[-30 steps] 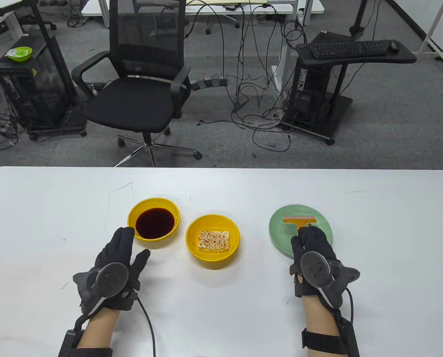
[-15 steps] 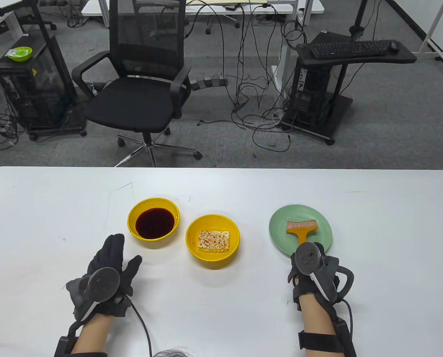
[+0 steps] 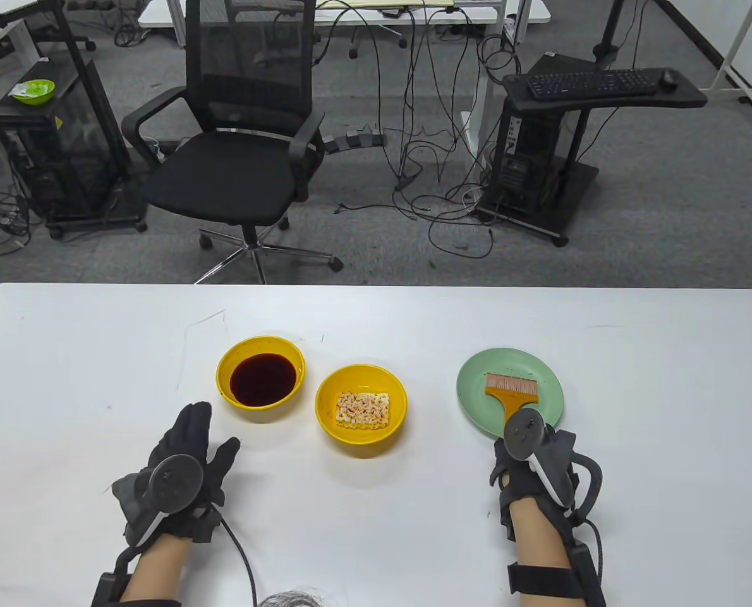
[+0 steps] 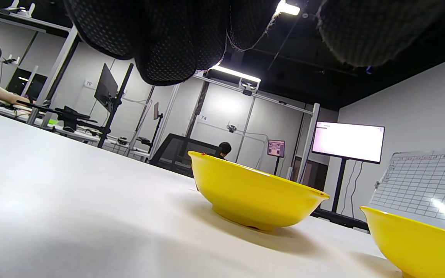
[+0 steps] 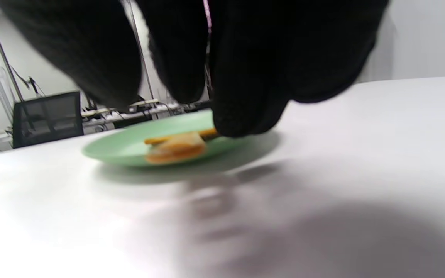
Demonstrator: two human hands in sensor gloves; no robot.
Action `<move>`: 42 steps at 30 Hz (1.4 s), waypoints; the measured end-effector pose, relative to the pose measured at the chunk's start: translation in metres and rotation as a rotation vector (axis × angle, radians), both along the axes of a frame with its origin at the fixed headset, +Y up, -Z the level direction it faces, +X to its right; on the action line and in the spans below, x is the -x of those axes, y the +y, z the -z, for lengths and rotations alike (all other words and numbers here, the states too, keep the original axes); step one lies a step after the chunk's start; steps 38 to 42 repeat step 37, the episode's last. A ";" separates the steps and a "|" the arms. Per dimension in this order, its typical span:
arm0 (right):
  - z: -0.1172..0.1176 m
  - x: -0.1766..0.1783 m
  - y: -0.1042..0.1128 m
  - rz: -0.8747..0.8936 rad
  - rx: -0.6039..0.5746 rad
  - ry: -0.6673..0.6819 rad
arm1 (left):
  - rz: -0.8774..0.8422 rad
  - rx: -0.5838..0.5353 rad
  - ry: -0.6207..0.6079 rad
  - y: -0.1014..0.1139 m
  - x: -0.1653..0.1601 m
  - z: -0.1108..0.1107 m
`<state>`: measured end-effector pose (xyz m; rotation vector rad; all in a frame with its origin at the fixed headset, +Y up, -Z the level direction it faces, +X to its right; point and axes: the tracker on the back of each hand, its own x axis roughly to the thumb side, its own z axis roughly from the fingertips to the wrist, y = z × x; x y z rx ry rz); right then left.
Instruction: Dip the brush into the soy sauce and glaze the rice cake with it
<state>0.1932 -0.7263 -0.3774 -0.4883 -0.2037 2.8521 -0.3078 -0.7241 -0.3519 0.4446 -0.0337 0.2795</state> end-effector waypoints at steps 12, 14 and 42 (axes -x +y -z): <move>-0.013 0.086 0.017 0.228 -0.231 0.406 | -0.066 0.018 -0.025 -0.001 0.002 0.003; -0.014 0.095 0.013 0.279 -0.202 0.453 | -0.081 0.023 -0.038 -0.001 0.003 0.004; -0.016 0.112 0.000 0.252 -0.180 0.528 | -0.032 0.089 -0.042 -0.008 -0.005 0.005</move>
